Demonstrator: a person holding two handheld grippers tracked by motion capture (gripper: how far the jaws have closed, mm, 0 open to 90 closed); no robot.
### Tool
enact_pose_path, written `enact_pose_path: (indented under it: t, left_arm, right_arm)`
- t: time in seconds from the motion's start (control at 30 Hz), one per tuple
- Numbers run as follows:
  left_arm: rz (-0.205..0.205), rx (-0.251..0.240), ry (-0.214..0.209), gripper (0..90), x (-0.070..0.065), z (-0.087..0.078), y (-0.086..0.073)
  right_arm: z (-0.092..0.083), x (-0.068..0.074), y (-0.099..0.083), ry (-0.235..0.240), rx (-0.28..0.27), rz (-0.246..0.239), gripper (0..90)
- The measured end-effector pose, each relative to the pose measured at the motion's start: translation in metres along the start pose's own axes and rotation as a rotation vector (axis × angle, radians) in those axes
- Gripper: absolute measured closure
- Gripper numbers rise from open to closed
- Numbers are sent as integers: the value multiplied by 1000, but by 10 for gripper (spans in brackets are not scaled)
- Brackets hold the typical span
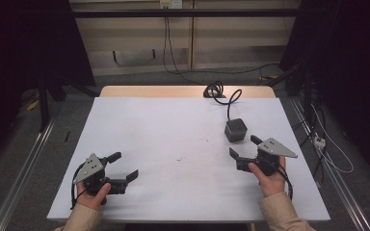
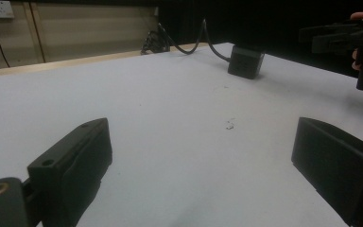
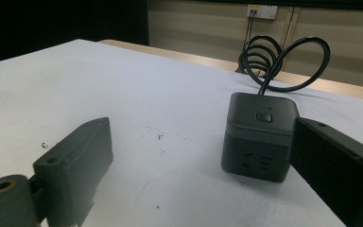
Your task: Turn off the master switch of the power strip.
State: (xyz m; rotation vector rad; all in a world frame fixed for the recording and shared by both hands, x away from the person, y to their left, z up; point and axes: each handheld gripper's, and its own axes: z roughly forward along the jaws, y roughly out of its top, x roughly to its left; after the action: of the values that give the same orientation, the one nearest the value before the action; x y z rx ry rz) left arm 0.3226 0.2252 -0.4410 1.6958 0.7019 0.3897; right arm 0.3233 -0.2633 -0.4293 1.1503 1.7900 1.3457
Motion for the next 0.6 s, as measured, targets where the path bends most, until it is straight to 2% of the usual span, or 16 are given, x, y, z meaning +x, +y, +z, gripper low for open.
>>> enact_pose_path:
  t: [0.33, 0.6]
  left_arm:
    - [4, -2, 0, 56, 0, 0, 0]
    - [4, 0, 1, 56, 1, 0, 0]
  right_arm:
    - [5, -1, 6, 16, 10, -11, 80]
    - [10, -3, 10, 14, 7, 1, 81]
